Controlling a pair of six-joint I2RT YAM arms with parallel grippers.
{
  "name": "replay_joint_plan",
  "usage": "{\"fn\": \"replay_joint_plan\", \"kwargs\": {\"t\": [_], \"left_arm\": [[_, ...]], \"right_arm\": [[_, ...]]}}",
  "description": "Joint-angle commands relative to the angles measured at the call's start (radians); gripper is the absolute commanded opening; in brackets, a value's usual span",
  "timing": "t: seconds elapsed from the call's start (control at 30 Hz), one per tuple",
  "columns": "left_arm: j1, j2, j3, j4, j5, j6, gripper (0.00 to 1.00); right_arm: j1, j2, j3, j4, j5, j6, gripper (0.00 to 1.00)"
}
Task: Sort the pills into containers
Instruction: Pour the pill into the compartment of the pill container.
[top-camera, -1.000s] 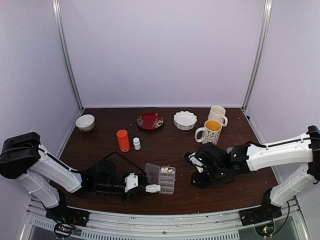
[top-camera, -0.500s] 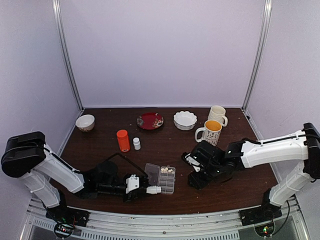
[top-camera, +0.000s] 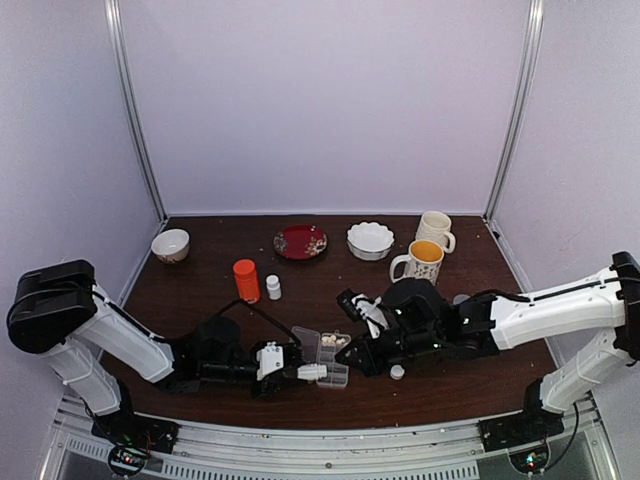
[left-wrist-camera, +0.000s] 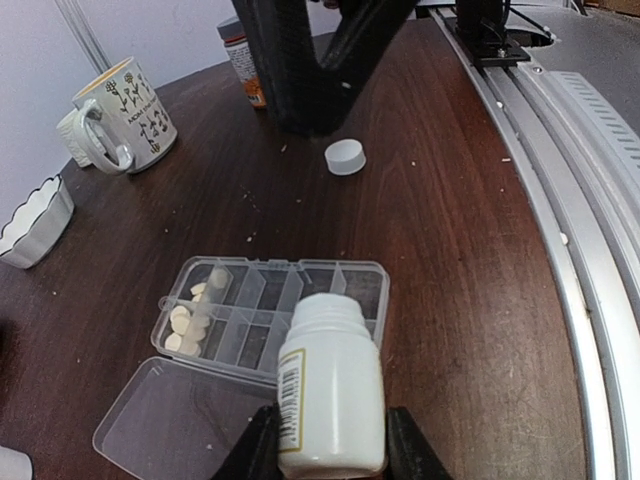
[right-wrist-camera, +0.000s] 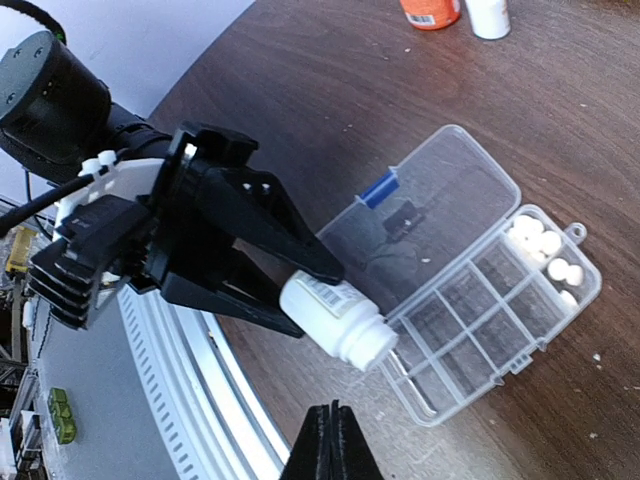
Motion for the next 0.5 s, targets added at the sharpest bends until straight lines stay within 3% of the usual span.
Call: {"fn": "replay_joint_plan", "kwargs": {"t": [0.0,0.47], "left_arm": [[0.008,0.015,0.035,0.017,-0.01,-0.01,0.05],[0.008,0.022,0.034,-0.009,-0.01,-0.008,0.05]], "right_arm": [[0.027,0.065,0.016,0.164,-0.057,0.049,0.0],[0.041,0.175,0.061,0.169,0.011,0.121,0.0]]}}
